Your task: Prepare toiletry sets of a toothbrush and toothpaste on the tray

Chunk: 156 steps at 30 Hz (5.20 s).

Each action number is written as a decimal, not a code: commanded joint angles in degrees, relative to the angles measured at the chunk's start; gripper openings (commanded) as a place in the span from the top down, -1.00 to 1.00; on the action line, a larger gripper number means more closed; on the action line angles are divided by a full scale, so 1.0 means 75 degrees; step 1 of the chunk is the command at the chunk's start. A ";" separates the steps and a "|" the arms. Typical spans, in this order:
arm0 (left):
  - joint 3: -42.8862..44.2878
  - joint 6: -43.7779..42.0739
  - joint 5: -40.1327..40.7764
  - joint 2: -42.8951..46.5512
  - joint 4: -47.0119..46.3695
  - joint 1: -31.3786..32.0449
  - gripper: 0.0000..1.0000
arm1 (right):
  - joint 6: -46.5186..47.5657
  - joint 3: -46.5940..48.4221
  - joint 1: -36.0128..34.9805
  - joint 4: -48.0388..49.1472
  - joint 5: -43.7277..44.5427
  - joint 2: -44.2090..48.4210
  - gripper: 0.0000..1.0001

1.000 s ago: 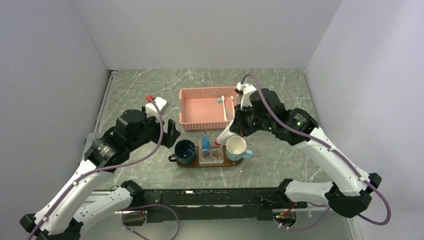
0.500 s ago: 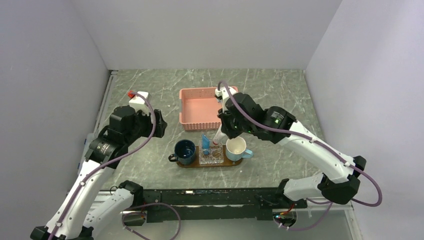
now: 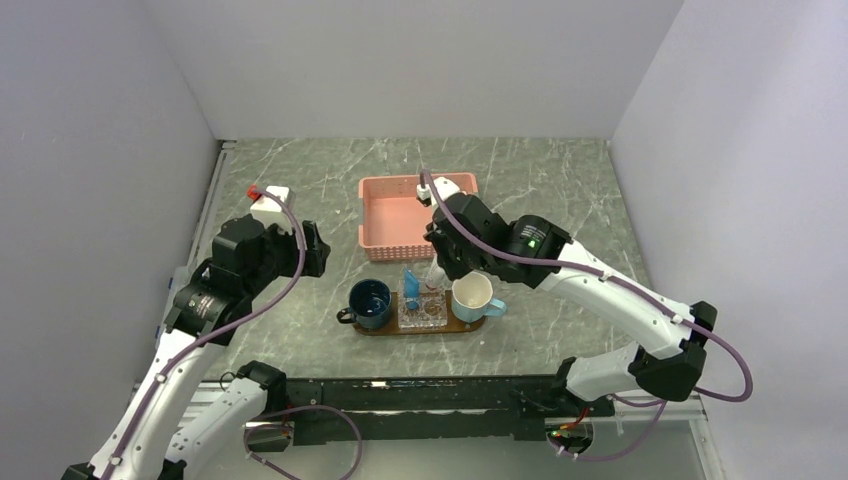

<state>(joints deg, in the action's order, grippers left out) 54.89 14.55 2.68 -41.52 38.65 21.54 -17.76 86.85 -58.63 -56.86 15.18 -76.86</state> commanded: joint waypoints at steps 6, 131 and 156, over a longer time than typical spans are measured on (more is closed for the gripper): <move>-0.0041 0.0094 -0.0018 0.0097 -0.0208 -0.0036 -0.72 | -0.0116 -0.0284 -0.0121 0.0627 0.0257 -0.0155 1.00; -0.0074 0.0030 -0.0099 0.0212 -0.0207 -0.0048 -0.73 | 0.0210 0.0836 0.1916 0.2064 0.0505 -0.2300 0.02; -0.0045 0.0041 -0.0286 0.0366 -0.0197 -0.0049 -0.73 | 0.0121 0.1953 0.3620 0.2409 -0.0921 -0.5560 0.12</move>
<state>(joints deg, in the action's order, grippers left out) 54.54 14.52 1.30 -39.09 38.68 21.45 -16.51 97.95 -32.47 -40.38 9.91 -116.49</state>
